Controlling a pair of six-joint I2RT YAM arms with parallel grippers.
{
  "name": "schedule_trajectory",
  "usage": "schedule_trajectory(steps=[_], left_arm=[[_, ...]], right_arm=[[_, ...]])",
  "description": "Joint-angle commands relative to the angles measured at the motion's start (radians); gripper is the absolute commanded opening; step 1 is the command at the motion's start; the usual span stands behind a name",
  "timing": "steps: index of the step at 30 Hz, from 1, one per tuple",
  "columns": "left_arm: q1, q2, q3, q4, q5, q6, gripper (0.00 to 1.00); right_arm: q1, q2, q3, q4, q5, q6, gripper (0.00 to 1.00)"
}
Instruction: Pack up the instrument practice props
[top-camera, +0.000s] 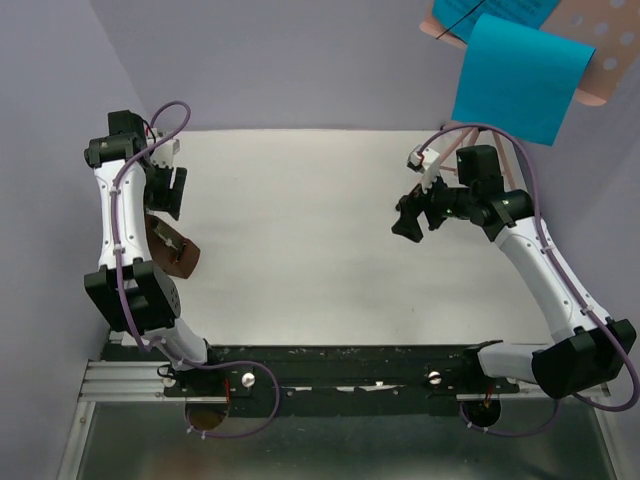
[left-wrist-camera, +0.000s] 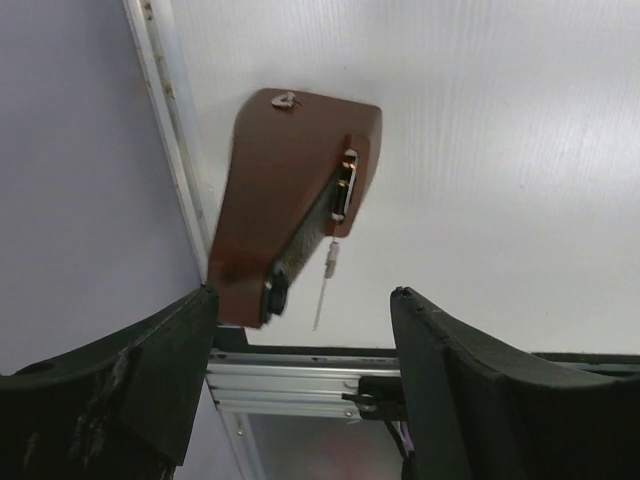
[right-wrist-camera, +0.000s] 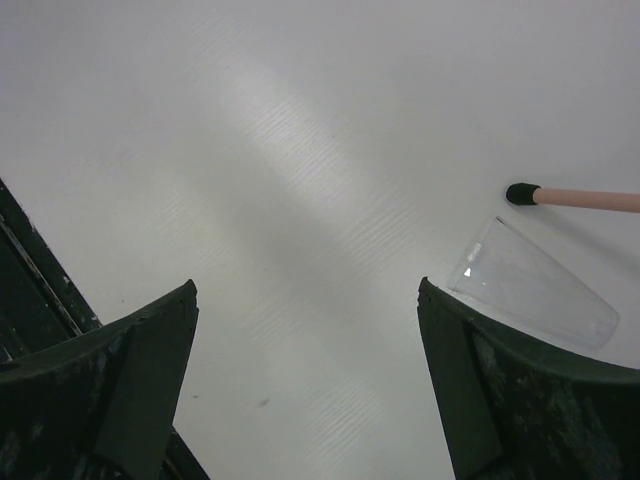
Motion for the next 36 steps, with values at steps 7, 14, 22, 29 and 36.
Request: schedule_trajectory(steps=[7,14,22,29,36], left_arm=[[0.052,0.169,0.131,-0.022,-0.128,0.124,0.77],[0.059,0.198,0.087,-0.023,-0.093,0.13,0.68],[0.06,0.175,0.005,-0.043,-0.065,0.104,0.55],[0.06,0.17,-0.009,-0.111,-0.001,0.069,0.33],[-0.032,0.124,-0.062,-0.137,0.094,0.003,0.12]], right_arm=[[0.01,0.024,0.059,-0.047,-0.02,0.006,0.96],[0.027,0.093,0.196,-0.199,-0.038,0.026,0.95],[0.045,0.179,0.304,-0.28,-0.034,0.012,0.93],[0.058,0.222,0.357,-0.257,-0.023,0.03,0.92],[0.059,0.204,0.302,-0.242,-0.014,0.006,0.92]])
